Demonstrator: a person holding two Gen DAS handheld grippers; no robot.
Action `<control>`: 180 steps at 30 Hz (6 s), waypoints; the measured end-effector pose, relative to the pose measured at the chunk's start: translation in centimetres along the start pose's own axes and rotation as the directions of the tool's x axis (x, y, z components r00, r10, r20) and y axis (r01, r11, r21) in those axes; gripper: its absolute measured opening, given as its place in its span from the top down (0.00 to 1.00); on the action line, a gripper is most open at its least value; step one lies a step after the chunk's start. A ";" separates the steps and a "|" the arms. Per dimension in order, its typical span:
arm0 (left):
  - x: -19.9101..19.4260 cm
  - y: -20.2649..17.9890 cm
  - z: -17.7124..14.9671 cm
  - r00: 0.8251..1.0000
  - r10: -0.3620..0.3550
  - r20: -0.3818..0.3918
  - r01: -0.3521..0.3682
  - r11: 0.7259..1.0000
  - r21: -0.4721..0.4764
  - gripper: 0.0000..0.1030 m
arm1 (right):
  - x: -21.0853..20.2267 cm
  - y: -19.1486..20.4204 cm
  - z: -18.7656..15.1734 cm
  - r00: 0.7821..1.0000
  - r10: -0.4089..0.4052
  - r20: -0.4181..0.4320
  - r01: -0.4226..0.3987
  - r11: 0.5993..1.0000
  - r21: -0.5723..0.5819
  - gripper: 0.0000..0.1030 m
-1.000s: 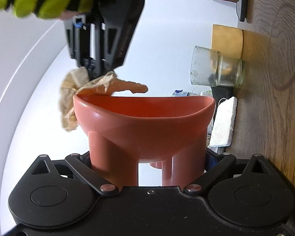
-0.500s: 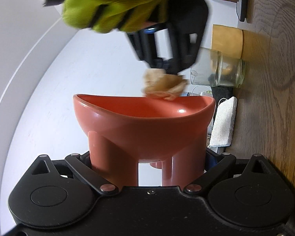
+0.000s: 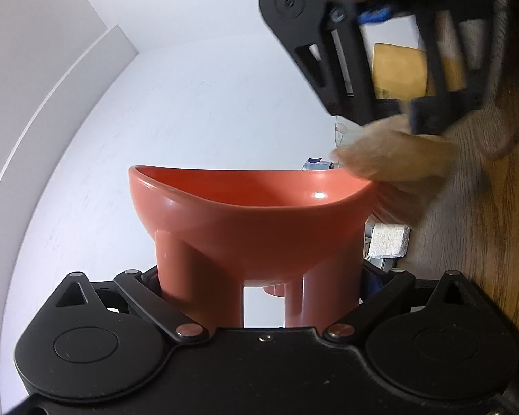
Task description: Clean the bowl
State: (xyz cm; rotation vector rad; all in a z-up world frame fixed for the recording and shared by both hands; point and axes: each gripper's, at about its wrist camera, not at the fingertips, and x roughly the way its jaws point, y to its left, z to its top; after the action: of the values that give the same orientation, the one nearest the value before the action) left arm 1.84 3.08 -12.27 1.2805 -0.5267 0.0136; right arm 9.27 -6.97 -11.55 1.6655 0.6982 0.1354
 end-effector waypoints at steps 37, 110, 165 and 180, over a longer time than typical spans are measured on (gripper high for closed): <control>0.0 0.1 -0.2 1.000 0.005 -0.022 -0.005 1.000 0.009 0.07 | -3.2 6.8 -7.4 0.944 0.174 -0.282 -0.202 0.976 -0.075 0.94; 0.8 -0.4 0.1 1.000 0.004 -0.021 -0.004 1.000 0.009 0.07 | -3.2 3.2 -2.7 0.996 0.082 0.020 -0.070 0.934 -0.349 0.95; 1.2 -0.7 0.2 0.999 0.008 -0.038 -0.008 1.000 0.017 0.07 | -1.5 3.4 -2.3 0.981 0.187 -0.055 -0.193 0.969 -0.155 0.95; 0.9 -0.6 0.4 1.000 0.004 -0.017 -0.004 1.000 0.009 0.07 | -3.6 5.5 -4.6 0.946 0.288 -0.150 -0.315 0.925 -0.212 0.95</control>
State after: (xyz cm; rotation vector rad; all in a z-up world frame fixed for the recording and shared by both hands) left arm 2.71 2.26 -12.42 1.2874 -0.5145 0.0303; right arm 6.23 -5.15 -4.34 1.5353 0.4855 0.5209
